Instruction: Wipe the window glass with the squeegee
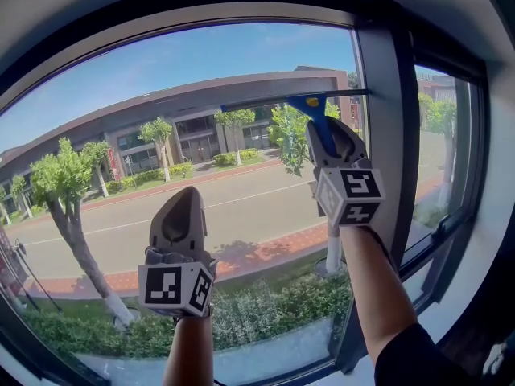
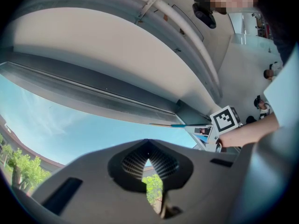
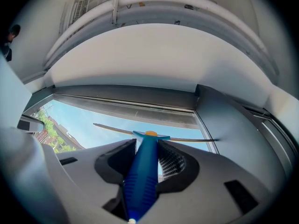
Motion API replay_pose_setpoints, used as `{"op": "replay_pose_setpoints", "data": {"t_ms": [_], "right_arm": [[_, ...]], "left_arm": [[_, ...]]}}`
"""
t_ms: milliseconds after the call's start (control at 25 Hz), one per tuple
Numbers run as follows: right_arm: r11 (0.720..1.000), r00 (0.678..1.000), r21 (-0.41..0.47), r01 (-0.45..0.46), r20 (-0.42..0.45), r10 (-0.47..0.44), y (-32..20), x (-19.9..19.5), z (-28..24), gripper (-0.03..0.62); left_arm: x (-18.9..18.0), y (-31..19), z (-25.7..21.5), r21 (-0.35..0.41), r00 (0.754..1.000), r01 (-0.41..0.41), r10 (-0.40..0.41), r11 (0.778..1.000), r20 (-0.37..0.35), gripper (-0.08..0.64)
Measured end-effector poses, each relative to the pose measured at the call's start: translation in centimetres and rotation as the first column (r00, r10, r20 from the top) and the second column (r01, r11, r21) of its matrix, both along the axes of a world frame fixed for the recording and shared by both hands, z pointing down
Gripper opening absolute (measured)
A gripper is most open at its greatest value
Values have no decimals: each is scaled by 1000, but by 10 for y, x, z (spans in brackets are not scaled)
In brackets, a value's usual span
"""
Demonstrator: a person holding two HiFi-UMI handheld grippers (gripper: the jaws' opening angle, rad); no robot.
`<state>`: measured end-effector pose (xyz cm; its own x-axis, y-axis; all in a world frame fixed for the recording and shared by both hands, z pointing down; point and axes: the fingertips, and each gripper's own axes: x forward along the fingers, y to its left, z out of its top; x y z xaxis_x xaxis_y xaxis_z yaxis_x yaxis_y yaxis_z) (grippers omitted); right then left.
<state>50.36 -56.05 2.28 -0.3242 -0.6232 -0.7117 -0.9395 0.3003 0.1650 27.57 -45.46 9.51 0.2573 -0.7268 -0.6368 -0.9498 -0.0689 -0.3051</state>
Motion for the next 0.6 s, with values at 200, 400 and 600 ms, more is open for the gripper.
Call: {"op": "replay_pose_setpoints", "data": {"t_ms": [200,400,600], "right_arm": [[1000,1000,0,11,6,-11,1,-1,11,141],[1000,1000,-6,11,8,-11,0,-1,22,141],[1000,1000,-20,16,24,-16,0,0,38,141]], "left_arm": [[-1,-5,10,-24,1000,-5,5,1000,-6,2],[1,-10,19,-44,1000,-8,8,999,-1,2],[4,-12,27,-58,1000,-13,13,998,1,2]]}}
